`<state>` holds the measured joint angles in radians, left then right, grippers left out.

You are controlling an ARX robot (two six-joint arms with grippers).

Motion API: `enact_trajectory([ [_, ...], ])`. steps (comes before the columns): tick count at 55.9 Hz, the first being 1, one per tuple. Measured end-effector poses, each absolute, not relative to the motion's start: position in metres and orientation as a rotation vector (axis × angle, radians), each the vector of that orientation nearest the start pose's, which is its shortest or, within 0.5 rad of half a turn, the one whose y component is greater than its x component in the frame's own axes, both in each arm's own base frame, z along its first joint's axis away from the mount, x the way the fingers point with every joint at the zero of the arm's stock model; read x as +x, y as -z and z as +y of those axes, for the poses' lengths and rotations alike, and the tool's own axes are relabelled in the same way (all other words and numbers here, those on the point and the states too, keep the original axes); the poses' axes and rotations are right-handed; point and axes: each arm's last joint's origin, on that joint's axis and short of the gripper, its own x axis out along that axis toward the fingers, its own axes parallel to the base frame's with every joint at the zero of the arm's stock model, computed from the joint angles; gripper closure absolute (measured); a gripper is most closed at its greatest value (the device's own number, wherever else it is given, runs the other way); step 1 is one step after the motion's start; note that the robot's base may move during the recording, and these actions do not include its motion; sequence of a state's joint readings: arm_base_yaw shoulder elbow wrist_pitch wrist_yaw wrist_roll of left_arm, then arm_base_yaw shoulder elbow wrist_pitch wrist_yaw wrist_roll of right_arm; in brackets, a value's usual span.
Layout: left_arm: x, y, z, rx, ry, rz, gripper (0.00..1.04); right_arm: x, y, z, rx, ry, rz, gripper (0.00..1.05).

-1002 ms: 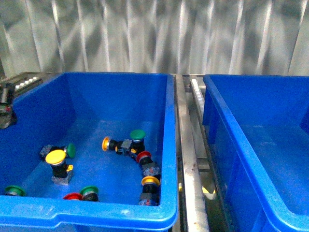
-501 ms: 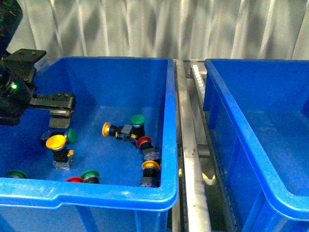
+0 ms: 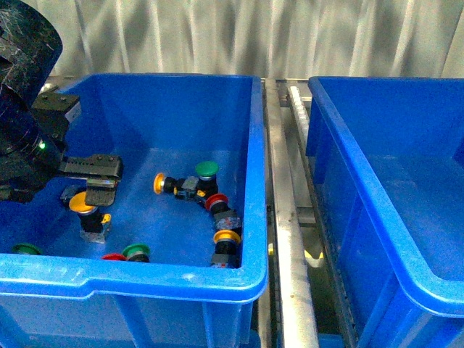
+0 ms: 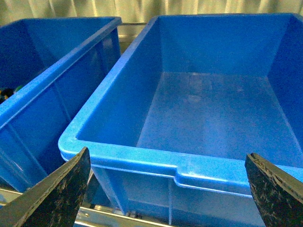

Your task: Pick red and yellow buttons and place in box

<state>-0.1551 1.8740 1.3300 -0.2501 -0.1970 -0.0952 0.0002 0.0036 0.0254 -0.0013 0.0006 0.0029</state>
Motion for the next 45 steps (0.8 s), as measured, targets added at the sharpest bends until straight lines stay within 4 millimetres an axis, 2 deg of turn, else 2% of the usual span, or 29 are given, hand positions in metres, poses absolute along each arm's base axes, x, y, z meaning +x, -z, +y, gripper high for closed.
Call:
enact_trajectory([
  [28,0.414,-0.197,-0.059,0.025,-0.099,0.765,0.08,0.096,-0.172,0.000,0.002,0.000,-0.020,0.07],
  [45,0.424,-0.197,-0.063,0.023,-0.095,0.748,0.08,0.096,-0.172,0.000,0.003,0.000,-0.020,0.07],
])
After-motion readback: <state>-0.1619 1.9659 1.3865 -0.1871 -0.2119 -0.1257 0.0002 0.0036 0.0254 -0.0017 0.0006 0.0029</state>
